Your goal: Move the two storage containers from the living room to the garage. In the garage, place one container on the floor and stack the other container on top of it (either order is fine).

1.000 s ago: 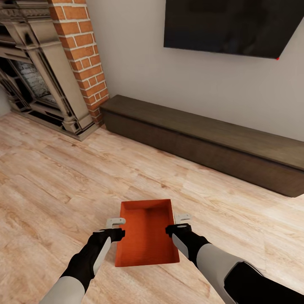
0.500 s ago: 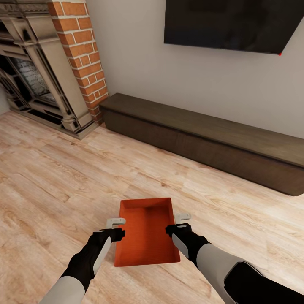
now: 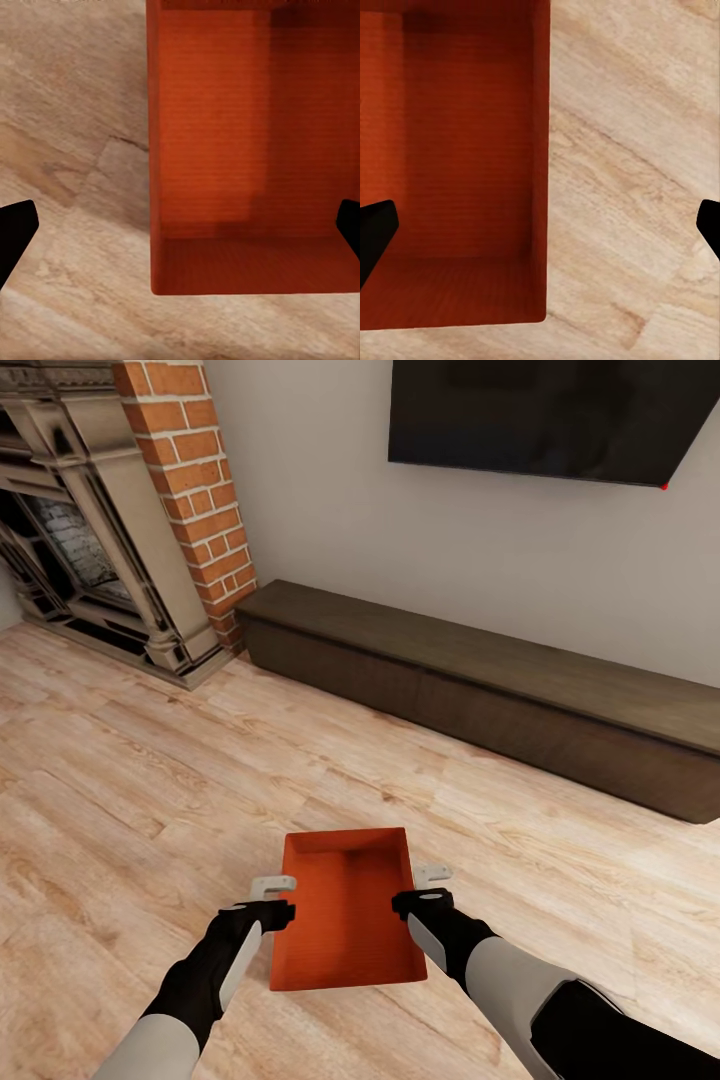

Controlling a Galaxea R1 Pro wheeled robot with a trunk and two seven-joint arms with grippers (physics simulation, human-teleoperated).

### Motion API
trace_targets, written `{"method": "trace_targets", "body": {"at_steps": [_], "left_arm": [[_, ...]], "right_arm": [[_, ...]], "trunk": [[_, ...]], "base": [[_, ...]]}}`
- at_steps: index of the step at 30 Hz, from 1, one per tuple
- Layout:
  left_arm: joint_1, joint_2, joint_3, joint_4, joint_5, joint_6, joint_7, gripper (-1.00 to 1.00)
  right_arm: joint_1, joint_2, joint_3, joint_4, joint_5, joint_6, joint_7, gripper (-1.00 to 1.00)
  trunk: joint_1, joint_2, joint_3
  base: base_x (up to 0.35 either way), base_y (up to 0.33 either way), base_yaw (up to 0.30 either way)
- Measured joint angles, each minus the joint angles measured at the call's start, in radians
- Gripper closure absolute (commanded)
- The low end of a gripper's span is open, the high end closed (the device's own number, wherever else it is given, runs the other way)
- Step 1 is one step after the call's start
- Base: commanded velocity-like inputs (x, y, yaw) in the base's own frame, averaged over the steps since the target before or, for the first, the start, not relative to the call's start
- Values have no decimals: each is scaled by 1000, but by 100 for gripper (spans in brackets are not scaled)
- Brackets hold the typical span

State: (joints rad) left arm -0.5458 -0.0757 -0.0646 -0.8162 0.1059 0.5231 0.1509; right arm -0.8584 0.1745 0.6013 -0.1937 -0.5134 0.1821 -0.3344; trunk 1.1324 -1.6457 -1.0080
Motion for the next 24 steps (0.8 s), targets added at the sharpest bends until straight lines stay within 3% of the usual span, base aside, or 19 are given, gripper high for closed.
{"method": "trace_targets", "body": {"at_steps": [11,24], "left_arm": [[0,11,7,-4,0,-2,3,-100],[0,12,7,-5,0,-3,2,-100]], "right_arm": [[0,0,0,0,0,-2,0,-100],[0,0,0,0,0,-3,0,-100]], "trunk": [[0,0,0],[50,-91,-41]], "base": [[0,0,0],[0,0,0]]}}
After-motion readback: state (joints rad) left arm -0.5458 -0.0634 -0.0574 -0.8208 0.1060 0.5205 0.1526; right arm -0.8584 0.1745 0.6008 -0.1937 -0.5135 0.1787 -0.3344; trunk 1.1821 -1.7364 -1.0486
